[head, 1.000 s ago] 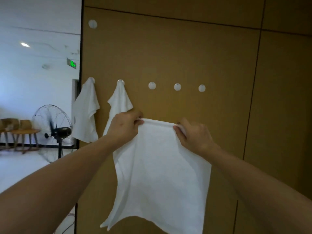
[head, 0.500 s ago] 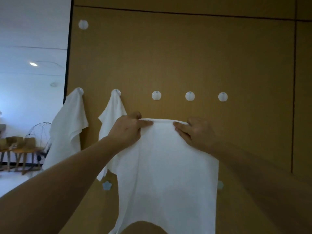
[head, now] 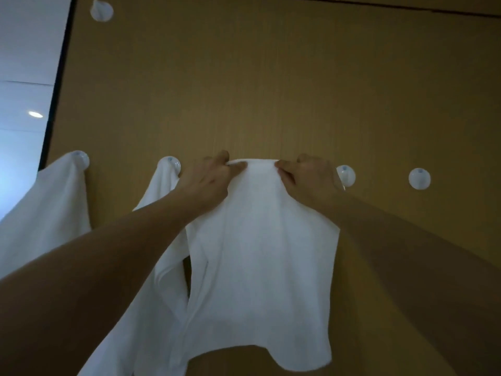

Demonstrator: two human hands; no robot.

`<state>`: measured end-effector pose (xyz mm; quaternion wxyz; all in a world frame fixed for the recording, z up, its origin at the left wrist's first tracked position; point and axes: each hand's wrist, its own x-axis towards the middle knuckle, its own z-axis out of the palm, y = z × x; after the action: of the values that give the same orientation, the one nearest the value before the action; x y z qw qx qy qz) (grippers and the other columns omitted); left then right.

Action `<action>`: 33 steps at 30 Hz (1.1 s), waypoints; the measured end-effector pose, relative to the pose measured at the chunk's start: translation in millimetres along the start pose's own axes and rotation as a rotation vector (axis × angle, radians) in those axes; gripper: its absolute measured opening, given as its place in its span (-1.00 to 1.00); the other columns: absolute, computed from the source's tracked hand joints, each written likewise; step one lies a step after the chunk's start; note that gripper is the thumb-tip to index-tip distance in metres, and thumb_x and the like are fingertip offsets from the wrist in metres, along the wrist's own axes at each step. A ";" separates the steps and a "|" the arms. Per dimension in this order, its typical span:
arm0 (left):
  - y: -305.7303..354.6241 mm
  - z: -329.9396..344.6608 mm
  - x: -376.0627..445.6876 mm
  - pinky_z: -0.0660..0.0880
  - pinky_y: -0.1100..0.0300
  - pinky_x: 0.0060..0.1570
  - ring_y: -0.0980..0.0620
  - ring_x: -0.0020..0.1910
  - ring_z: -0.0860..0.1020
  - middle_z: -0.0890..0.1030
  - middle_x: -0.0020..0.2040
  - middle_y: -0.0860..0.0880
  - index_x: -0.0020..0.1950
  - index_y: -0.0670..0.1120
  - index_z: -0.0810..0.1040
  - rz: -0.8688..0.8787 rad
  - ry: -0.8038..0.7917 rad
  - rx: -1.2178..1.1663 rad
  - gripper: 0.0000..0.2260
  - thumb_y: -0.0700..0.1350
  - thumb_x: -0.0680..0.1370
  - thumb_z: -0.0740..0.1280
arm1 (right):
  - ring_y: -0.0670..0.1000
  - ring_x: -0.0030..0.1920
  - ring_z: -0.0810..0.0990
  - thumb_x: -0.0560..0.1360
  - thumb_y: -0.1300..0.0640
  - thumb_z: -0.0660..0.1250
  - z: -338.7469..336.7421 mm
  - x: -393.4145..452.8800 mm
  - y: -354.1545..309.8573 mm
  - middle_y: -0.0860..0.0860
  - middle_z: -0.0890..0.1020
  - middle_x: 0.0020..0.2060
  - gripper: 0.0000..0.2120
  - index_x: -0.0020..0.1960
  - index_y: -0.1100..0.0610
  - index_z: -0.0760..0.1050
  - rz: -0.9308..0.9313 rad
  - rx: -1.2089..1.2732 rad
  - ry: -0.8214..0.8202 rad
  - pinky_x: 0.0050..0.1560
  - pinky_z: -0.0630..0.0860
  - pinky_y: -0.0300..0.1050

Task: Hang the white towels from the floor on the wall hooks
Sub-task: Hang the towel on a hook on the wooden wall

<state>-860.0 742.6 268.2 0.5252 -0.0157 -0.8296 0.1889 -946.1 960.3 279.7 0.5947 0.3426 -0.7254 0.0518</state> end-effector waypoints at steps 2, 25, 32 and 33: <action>-3.0 11.0 11.1 0.43 0.08 -0.13 -0.08 -0.12 0.45 0.42 0.11 -0.11 0.49 0.11 0.30 -0.019 -0.001 -0.013 -0.49 -0.21 0.56 0.21 | 0.09 -0.09 0.59 0.63 -0.04 0.11 12.7 7.3 2.1 0.07 0.62 -0.06 -0.67 0.32 -0.09 0.51 0.065 0.036 -0.008 -0.10 0.45 -0.06; 87.5 51.3 -27.7 0.43 0.21 -0.08 0.02 -0.03 0.52 0.54 0.02 0.01 0.34 -0.12 0.42 -0.369 -0.002 -0.675 -0.70 -0.13 0.63 0.13 | -0.01 -0.29 0.51 0.61 0.10 0.15 38.9 -73.6 -39.2 0.03 0.59 -0.29 -0.72 -0.11 0.19 0.57 0.440 0.765 -0.096 -0.24 0.45 -0.05; 81.8 29.5 -55.5 0.52 0.04 0.10 -0.06 0.13 0.55 0.55 0.22 -0.09 0.41 -0.12 0.38 -0.399 -0.083 -0.799 -0.65 -0.14 0.62 0.19 | -0.04 -0.06 0.63 0.56 0.00 0.17 9.7 -88.0 -52.7 -0.08 0.66 -0.02 -0.70 0.23 -0.02 0.53 0.592 0.807 -0.319 0.02 0.60 0.01; 79.4 26.0 -60.5 0.52 -0.01 0.13 -0.09 0.14 0.55 0.55 0.23 -0.12 0.42 -0.13 0.38 -0.371 -0.063 -0.780 -0.63 -0.15 0.61 0.20 | -0.03 0.00 0.62 0.54 -0.01 0.16 2.8 -90.8 -54.4 -0.08 0.65 0.06 -0.64 0.31 -0.04 0.48 0.585 0.746 -0.345 0.05 0.59 -0.02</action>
<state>-869.5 795.0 179.9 0.4796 -0.0578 -0.8432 -0.2361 -912.7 957.2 179.2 0.2639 0.3178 -0.8109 0.4145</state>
